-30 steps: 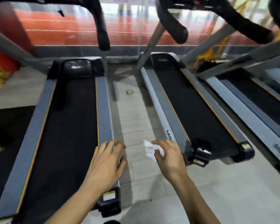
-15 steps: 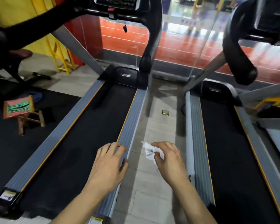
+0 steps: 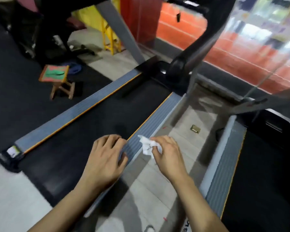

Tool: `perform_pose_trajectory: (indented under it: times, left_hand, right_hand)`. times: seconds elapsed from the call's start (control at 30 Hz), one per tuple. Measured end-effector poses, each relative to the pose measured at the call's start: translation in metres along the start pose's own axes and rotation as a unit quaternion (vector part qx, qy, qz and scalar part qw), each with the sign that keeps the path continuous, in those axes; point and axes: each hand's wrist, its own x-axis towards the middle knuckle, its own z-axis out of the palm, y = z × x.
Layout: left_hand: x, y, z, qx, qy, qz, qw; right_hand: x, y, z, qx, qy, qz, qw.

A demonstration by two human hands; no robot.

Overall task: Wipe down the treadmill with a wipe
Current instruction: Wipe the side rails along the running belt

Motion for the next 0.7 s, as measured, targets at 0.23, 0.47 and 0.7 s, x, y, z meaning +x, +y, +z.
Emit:
perform_pose_trajectory:
  times: [0.23, 0.47, 0.7]
  left_hand:
    - [-0.008, 0.003, 0.052, 0.056, -0.006, -0.152, 0.987]
    - [-0.002, -0.042, 0.134, 0.061, -0.030, -0.258, 0.964]
    - [0.029, -0.126, 0.280, 0.031, -0.036, -0.290, 0.956]
  right_hand:
    - [0.062, 0.063, 0.043, 0.015, -0.133, -0.084, 0.987]
    - [0.119, 0.101, 0.134, 0.001, -0.201, -0.126, 0.972]
    - [0.183, 0.176, 0.284, 0.010, -0.218, -0.126, 0.968]
